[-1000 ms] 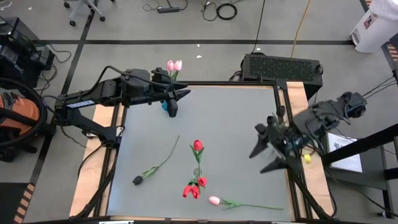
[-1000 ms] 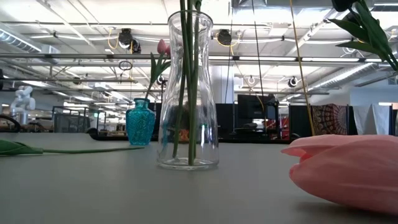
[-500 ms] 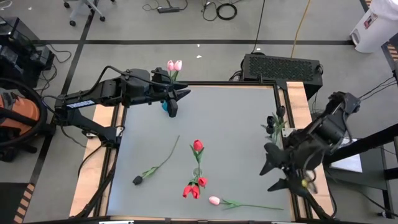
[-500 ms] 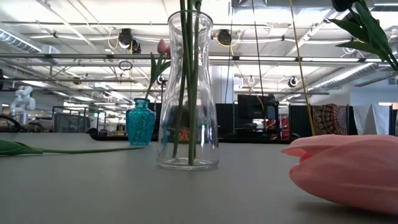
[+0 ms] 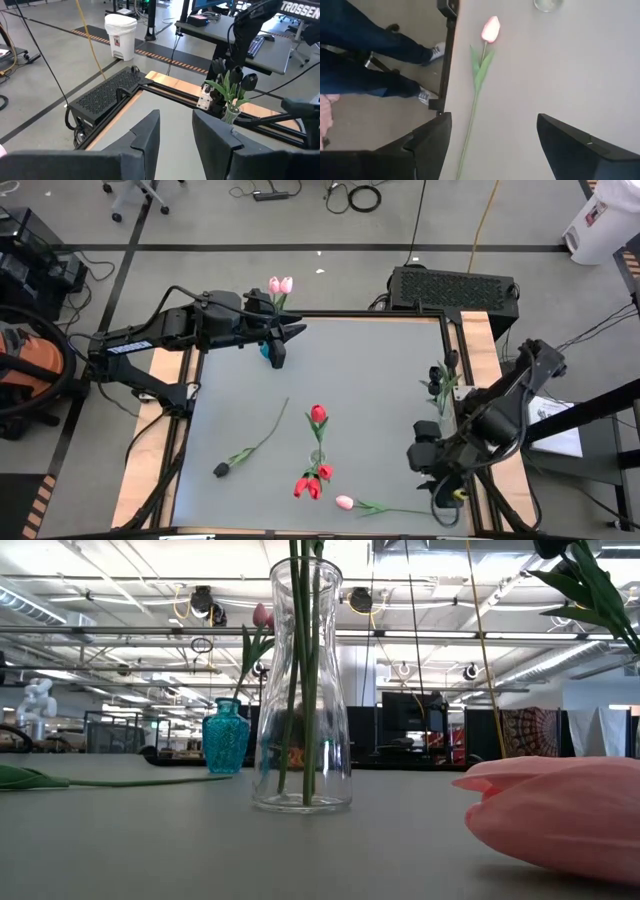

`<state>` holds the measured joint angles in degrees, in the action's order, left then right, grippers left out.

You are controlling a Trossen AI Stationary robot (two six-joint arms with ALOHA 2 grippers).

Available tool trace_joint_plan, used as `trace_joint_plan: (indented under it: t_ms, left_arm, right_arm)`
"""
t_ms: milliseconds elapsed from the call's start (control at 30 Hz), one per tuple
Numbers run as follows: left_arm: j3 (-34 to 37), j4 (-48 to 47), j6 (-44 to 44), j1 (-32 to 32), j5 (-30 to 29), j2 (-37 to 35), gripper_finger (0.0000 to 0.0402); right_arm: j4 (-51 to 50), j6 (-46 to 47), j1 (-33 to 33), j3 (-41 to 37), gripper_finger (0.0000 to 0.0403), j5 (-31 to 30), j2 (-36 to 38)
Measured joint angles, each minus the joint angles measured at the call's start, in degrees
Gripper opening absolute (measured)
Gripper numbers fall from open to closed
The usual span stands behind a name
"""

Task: Sort flowers into vase by color
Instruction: Put the pink flower into the blue vase

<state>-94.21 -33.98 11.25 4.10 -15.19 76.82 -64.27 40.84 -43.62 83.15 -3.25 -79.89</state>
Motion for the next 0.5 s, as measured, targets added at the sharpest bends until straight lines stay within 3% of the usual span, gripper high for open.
trace_joint_plan:
  t_ms: [500]
  left_arm:
    - [0.0, 0.0, 0.3, 0.0, 0.0, 0.0, 0.0123]
  right_arm:
    - [6.0, 0.5, 0.0, 0.0, 0.0285, 0.0, -10.8]
